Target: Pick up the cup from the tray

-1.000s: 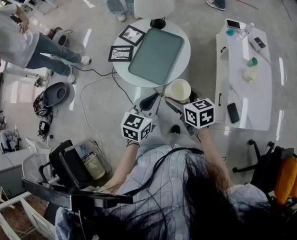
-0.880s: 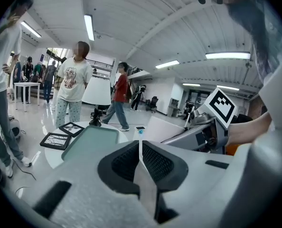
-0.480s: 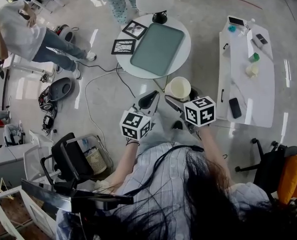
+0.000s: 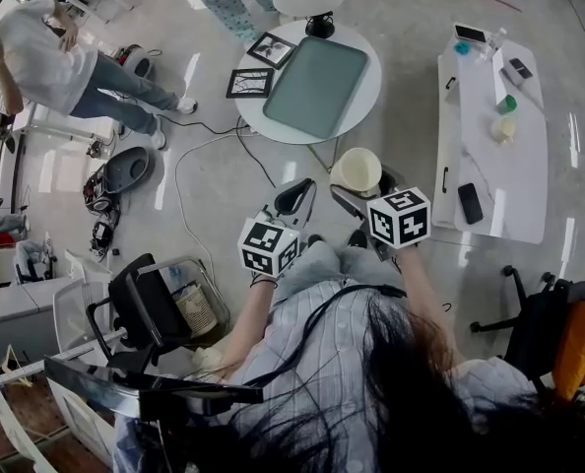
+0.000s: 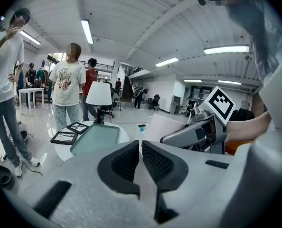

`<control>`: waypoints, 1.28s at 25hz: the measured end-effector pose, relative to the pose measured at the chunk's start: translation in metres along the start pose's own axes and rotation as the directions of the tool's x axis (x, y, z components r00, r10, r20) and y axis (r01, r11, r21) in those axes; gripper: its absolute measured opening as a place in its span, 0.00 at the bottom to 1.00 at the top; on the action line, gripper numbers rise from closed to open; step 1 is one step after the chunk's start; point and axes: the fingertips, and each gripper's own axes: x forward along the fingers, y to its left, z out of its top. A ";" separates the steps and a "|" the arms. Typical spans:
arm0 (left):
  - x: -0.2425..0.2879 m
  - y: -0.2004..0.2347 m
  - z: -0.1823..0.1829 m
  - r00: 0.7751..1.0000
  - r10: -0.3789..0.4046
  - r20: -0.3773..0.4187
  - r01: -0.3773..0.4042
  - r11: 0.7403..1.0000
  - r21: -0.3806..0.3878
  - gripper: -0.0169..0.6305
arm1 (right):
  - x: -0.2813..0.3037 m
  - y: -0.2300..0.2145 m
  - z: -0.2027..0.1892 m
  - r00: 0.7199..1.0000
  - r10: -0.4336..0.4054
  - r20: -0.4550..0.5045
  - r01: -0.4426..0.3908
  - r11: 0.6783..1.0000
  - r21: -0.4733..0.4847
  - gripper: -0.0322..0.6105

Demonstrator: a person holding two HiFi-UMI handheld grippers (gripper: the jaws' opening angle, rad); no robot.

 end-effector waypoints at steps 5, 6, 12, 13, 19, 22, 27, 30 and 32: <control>-0.011 0.000 -0.009 1.000 -0.004 -0.006 0.004 1.000 -0.010 0.05 | 0.002 0.011 -0.003 1.000 0.002 -0.002 -0.002 1.000 -0.002 0.69; -0.014 0.001 -0.011 1.000 -0.003 -0.005 0.003 1.000 -0.014 0.05 | 0.003 0.014 -0.004 1.000 0.004 -0.005 -0.004 1.000 -0.004 0.69; -0.046 0.011 -0.023 1.000 0.015 0.000 -0.015 0.999 -0.035 0.05 | 0.011 0.043 -0.011 1.000 0.012 -0.012 -0.012 1.000 -0.009 0.69; -0.053 0.013 -0.026 1.000 0.016 0.000 -0.016 0.999 -0.038 0.05 | 0.011 0.050 -0.014 1.000 0.011 -0.011 -0.011 1.000 -0.007 0.69; -0.095 0.025 -0.043 1.000 0.023 0.017 -0.022 0.998 -0.058 0.05 | 0.012 0.094 -0.034 1.000 0.004 -0.016 -0.005 1.000 -0.021 0.69; -0.111 0.018 -0.050 1.000 0.002 0.025 0.000 0.999 -0.051 0.05 | 0.005 0.111 -0.046 1.000 -0.010 -0.009 0.009 1.000 -0.019 0.69; -0.138 0.004 -0.067 0.999 -0.043 0.024 0.044 0.998 -0.038 0.05 | -0.007 0.141 -0.065 0.999 -0.039 0.014 0.039 0.999 -0.013 0.69; -0.154 -0.004 -0.076 0.997 -0.068 0.024 0.068 0.997 -0.025 0.05 | -0.019 0.157 -0.077 0.997 -0.056 0.046 0.056 0.998 -0.001 0.69; -0.163 -0.009 -0.080 0.996 -0.082 0.029 0.082 0.997 -0.014 0.05 | -0.028 0.168 -0.084 0.995 -0.070 0.071 0.070 0.998 0.001 0.69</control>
